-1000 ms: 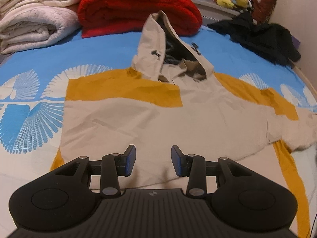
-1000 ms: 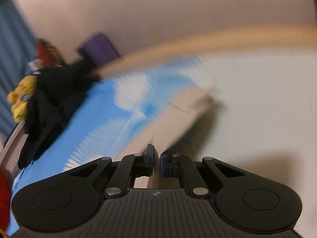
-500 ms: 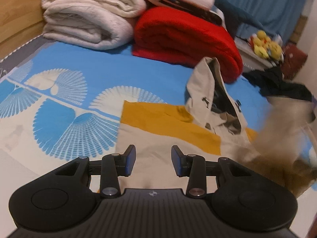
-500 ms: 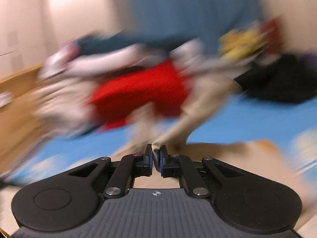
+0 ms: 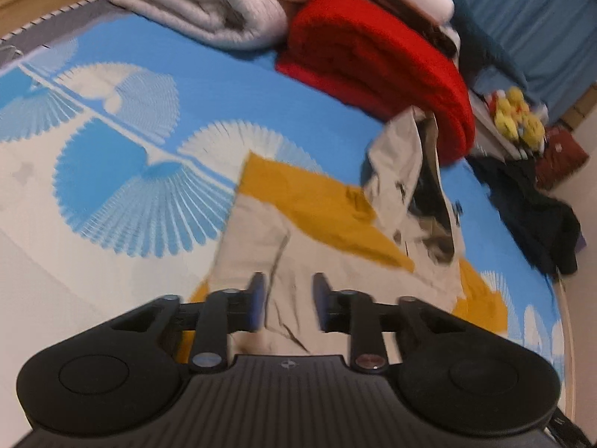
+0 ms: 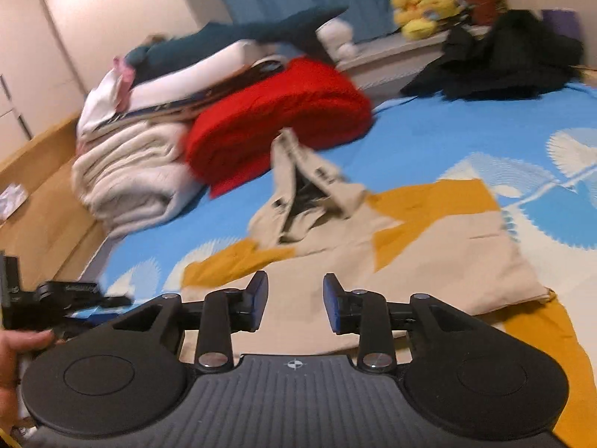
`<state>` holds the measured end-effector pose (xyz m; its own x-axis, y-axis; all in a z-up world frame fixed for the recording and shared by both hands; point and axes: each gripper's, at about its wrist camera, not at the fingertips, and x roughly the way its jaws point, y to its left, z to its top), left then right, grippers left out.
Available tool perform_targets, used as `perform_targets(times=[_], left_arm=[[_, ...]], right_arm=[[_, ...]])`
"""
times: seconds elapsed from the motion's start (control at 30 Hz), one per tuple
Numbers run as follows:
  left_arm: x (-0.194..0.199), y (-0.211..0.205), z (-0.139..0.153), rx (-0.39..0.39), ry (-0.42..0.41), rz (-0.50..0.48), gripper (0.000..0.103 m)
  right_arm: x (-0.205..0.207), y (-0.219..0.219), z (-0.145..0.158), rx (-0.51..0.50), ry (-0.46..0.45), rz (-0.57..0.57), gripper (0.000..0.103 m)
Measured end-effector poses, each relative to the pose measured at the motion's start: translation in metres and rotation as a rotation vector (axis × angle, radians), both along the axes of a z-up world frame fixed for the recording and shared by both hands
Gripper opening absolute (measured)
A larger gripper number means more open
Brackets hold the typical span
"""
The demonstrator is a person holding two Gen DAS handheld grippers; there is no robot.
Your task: Fold large clothes
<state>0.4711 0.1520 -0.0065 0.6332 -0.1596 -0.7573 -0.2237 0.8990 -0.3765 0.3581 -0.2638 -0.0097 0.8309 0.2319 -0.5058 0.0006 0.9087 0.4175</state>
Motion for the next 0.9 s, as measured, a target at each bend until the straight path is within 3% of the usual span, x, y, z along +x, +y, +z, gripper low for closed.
perform_targets(times=[0.07, 0.3, 0.53, 0.6, 0.67, 0.8, 0.83, 0.9], left_arm=[[0.003, -0.01, -0.014, -0.005, 0.029, -0.019, 0.025], [0.016, -0.016, -0.056, -0.044, 0.068, -0.018, 0.028], [0.032, -0.005, -0.09, -0.107, 0.117, 0.065, 0.028], [0.037, -0.004, -0.094, -0.106, 0.119, 0.075, 0.034], [0.041, -0.005, -0.101, -0.106, 0.129, 0.079, 0.048], [0.046, -0.011, -0.108, -0.109, 0.129, 0.068, 0.049], [0.048, -0.013, -0.108, -0.104, 0.124, 0.059, 0.047], [0.048, -0.017, -0.104, -0.089, 0.105, 0.042, 0.017]], right_arm=[[0.008, 0.002, -0.023, -0.09, 0.053, -0.057, 0.035], [0.035, -0.008, -0.047, -0.111, 0.085, -0.047, 0.035], [0.056, -0.024, -0.069, 0.009, 0.223, -0.089, 0.035], [0.06, -0.024, -0.071, 0.006, 0.232, -0.088, 0.035], [0.065, -0.027, -0.074, 0.014, 0.251, -0.1, 0.035], [0.072, -0.036, -0.084, 0.078, 0.307, -0.128, 0.035], [0.074, -0.038, -0.089, 0.093, 0.33, -0.134, 0.035], [0.076, -0.042, -0.098, 0.117, 0.376, -0.155, 0.035]])
